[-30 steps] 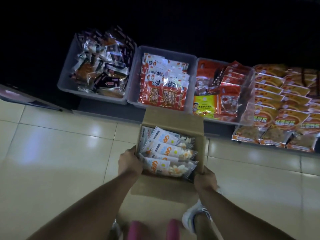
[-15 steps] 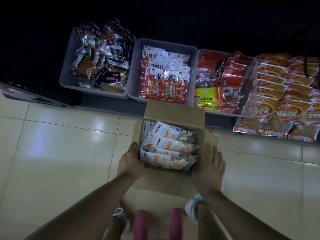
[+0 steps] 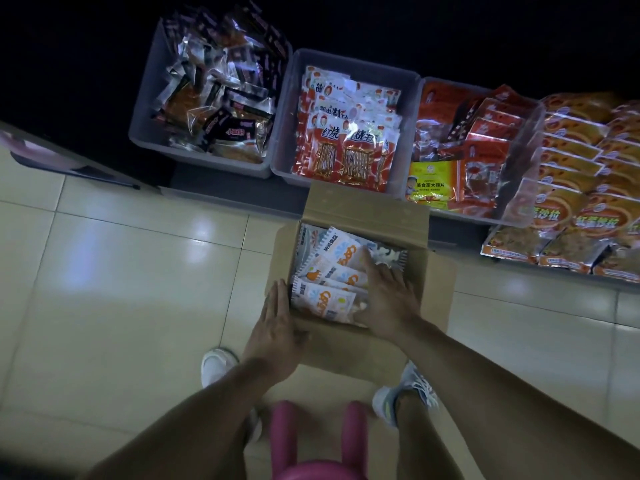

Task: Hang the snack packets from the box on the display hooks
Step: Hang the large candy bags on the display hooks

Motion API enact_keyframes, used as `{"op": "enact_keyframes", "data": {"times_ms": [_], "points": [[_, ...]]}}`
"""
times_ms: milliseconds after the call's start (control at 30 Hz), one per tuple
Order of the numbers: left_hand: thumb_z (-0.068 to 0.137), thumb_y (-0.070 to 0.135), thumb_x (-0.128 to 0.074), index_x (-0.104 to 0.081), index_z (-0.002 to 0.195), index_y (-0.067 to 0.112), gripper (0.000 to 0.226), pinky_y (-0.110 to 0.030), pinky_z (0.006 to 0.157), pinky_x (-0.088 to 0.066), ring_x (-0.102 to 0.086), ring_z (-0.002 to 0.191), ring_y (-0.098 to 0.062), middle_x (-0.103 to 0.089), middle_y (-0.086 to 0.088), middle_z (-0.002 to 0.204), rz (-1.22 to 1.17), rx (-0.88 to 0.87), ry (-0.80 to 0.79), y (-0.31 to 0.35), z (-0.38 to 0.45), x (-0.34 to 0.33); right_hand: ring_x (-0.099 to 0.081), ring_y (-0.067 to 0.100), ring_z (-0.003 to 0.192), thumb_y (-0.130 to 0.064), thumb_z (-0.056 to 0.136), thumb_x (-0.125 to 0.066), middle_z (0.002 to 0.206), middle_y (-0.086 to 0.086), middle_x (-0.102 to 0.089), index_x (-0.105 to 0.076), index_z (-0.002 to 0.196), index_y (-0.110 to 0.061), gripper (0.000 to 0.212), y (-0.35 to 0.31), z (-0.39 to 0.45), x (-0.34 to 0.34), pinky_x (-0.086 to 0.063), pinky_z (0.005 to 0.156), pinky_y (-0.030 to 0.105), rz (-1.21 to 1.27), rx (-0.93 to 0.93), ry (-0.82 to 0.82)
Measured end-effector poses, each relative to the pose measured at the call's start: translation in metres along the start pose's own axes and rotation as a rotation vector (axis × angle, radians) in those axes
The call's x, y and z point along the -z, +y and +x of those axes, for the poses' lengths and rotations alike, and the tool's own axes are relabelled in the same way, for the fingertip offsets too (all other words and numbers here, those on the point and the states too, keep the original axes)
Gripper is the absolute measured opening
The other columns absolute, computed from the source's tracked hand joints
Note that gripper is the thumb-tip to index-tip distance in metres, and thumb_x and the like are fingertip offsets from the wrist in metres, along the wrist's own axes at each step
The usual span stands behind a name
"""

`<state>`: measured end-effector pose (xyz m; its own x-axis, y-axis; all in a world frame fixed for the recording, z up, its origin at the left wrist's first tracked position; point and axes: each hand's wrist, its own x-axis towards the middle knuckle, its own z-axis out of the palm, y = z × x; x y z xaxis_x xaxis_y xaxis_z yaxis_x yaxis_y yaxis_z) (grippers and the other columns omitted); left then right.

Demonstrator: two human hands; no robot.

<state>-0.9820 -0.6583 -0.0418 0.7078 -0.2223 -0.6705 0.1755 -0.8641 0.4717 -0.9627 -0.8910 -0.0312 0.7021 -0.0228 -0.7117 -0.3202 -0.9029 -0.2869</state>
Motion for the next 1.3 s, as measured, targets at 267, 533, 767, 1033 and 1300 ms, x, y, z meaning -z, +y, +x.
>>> {"op": "enact_keyframes", "data": {"times_ms": [267,533,767,1033,1300], "points": [[0.091,0.028,-0.071,0.014,0.167,0.007,0.115,-0.039,0.131,-0.02,-0.001,0.165,-0.025,0.009,-0.01,0.178,0.026,0.02,-0.059,-0.002,0.003,0.003,-0.034,0.034,0.144,-0.034,0.067,-0.095,0.151,0.01,-0.039,-0.011,0.164,-0.032,0.128,0.005,0.009,0.002,-0.042,0.111,0.042,0.174,-0.099,-0.021],[0.097,0.02,-0.061,0.013,0.166,0.003,0.103,-0.045,0.129,-0.027,-0.014,0.164,-0.032,-0.002,-0.015,0.178,-0.012,0.047,-0.085,0.0,0.009,0.005,-0.047,0.03,0.138,-0.043,0.07,-0.089,0.147,0.006,-0.051,-0.037,0.148,-0.023,0.096,-0.006,0.004,0.003,-0.034,0.114,0.038,-0.119,0.018,-0.042],[0.097,0.036,-0.067,0.019,0.164,0.002,0.114,-0.044,0.13,-0.028,-0.014,0.164,-0.032,-0.004,-0.017,0.177,-0.082,-0.05,-0.1,-0.022,0.013,-0.003,-0.026,0.031,0.155,-0.045,0.077,-0.087,0.171,0.005,-0.022,0.003,0.166,-0.033,0.128,-0.005,0.013,0.003,-0.023,0.124,0.046,-0.068,0.077,-0.17],[0.068,0.053,-0.094,0.015,0.167,0.011,0.153,-0.041,0.131,-0.023,-0.008,0.165,-0.024,0.001,-0.006,0.179,-0.123,0.009,0.014,-0.011,0.02,-0.007,-0.057,0.024,0.13,-0.04,0.074,-0.09,0.145,0.001,-0.058,-0.043,0.149,-0.027,0.09,-0.002,0.019,0.011,-0.045,0.092,0.029,-0.021,0.139,-0.082],[0.069,0.048,-0.095,-0.006,0.17,0.021,0.137,-0.047,0.13,-0.026,-0.019,0.162,-0.024,-0.015,-0.003,0.176,-0.438,0.098,0.138,0.024,0.007,0.008,-0.068,0.012,0.107,-0.032,0.073,-0.091,0.12,-0.013,-0.069,-0.052,0.117,-0.041,0.06,0.015,-0.038,0.044,-0.055,0.083,0.033,0.385,0.127,0.191]]}}
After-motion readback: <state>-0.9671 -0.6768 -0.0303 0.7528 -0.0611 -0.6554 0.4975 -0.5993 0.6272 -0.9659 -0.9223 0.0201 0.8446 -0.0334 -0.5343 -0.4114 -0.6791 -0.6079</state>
